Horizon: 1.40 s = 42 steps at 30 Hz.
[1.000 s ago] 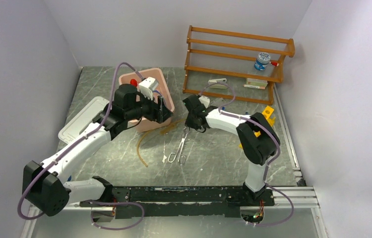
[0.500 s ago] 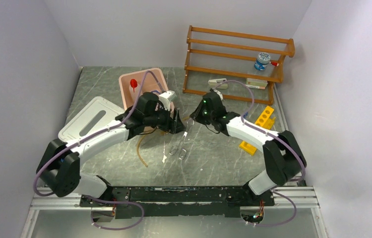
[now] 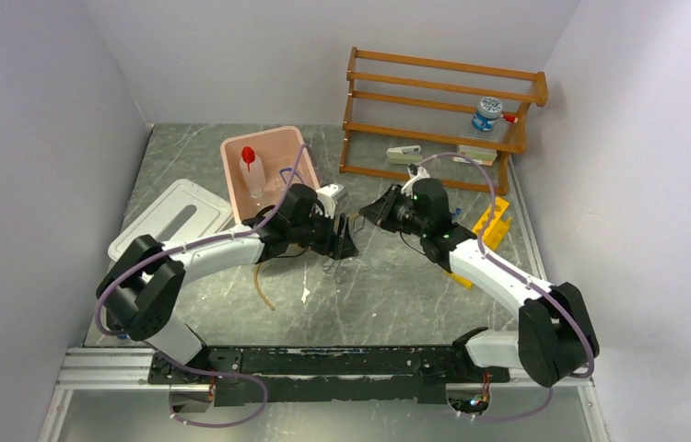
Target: Organize the chemistry lab equipment
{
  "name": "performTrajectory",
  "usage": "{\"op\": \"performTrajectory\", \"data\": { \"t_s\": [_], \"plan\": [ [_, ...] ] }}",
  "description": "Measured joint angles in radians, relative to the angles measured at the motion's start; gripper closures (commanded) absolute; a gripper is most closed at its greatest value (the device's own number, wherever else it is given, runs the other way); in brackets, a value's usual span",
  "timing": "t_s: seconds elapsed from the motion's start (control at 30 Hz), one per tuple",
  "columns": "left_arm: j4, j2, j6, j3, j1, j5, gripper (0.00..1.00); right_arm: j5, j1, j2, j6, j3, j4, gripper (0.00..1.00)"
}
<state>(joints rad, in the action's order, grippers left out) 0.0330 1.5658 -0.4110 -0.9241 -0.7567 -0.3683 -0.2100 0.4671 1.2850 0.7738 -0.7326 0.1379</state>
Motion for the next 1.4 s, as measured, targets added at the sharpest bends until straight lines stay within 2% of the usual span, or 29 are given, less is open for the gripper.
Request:
{"op": "performTrajectory", "data": {
  "t_s": [0.17, 0.27, 0.53, 0.63, 0.7, 0.9, 0.97, 1.07, 1.2, 1.4],
  "plan": [
    [0.055, 0.028, 0.008, 0.019, -0.013, 0.036, 0.35, -0.065, -0.016, -0.033, -0.002, 0.008, 0.006, 1.00],
    [0.100, 0.030, 0.032, 0.039, -0.035, 0.089, 0.41, -0.087, -0.024, -0.051, 0.001, 0.008, 0.003, 1.00],
    [0.229, 0.029, 0.072, 0.094, -0.077, 0.123, 0.72, -0.086, -0.030, -0.072, 0.044, 0.007, -0.098, 1.00],
    [0.242, 0.018, 0.077, 0.104, -0.086, 0.125, 0.94, -0.075, -0.034, -0.072, 0.062, 0.003, -0.127, 1.00],
    [0.248, 0.010, 0.091, 0.106, -0.093, 0.118, 0.95, -0.072, -0.035, -0.072, 0.068, -0.006, -0.143, 0.98],
    [0.221, -0.004, 0.109, 0.091, -0.096, 0.103, 0.95, -0.079, -0.036, -0.072, 0.069, -0.064, -0.207, 0.47],
    [0.185, -0.019, 0.110, 0.077, -0.096, 0.103, 0.95, -0.081, -0.037, -0.072, 0.062, -0.106, -0.227, 0.38],
    [0.108, -0.046, 0.114, 0.026, -0.096, 0.105, 0.95, -0.071, -0.045, -0.081, 0.054, -0.166, -0.258, 0.34],
    [-0.008, -0.084, 0.122, -0.085, -0.092, 0.132, 0.95, -0.032, -0.059, -0.109, 0.035, -0.271, -0.299, 0.33],
    [-0.278, -0.093, 0.119, -0.354, -0.078, 0.286, 0.95, 0.085, -0.064, -0.189, 0.000, -0.388, -0.299, 0.33]
  ]
}}
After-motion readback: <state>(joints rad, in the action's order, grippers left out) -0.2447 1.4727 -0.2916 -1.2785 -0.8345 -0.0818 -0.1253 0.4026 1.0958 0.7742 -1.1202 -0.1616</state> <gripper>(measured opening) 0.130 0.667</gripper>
